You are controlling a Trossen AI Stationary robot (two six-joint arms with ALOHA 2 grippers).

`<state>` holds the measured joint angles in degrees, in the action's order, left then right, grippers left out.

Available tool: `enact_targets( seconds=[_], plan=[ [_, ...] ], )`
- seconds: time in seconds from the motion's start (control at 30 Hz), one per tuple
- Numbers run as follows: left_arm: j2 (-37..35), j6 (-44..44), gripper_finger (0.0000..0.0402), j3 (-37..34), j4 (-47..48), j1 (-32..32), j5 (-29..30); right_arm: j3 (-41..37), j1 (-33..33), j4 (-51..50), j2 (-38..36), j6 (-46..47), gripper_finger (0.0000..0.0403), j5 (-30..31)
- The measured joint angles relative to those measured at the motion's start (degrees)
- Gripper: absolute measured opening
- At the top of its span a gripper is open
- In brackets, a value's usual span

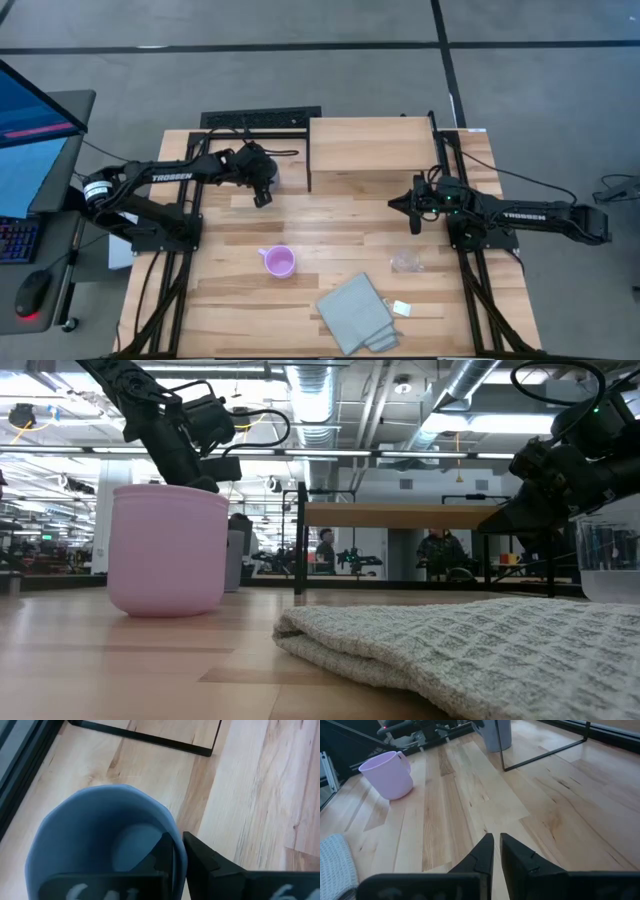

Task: Stack small to large cups/mugs on shelf
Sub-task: Put the gray mug on the shelf

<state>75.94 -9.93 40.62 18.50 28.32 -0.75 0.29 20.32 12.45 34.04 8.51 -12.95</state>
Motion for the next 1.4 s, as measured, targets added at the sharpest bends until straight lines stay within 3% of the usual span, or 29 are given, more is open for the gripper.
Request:
enact_targets(
  seconds=[0.3,0.67,0.9,1.07,1.4],
  plan=[
    [0.2,1.9,0.0009,4.2,4.0,0.0,-1.3,0.0,0.0,0.0,0.0,0.0,0.0056,0.0],
    [0.2,-1.3,0.0008,19.4,18.2,-0.1,-1.6,0.0,0.0,0.0,0.0,0.0,0.0056,0.0],
    [0.1,-0.1,0.0008,30.7,28.2,-0.2,2.6,0.0,0.0,0.0,0.0,0.0,0.0056,0.0],
    [0.2,-0.8,0.0008,37.0,29.1,-0.2,2.6,0.0,0.0,0.0,0.0,0.0,0.0056,0.0],
    [9.7,-3.1,0.0007,50.1,31.3,-2.0,1.1,0.0,0.0,0.0,0.0,0.0,0.0056,0.0]
  ],
)
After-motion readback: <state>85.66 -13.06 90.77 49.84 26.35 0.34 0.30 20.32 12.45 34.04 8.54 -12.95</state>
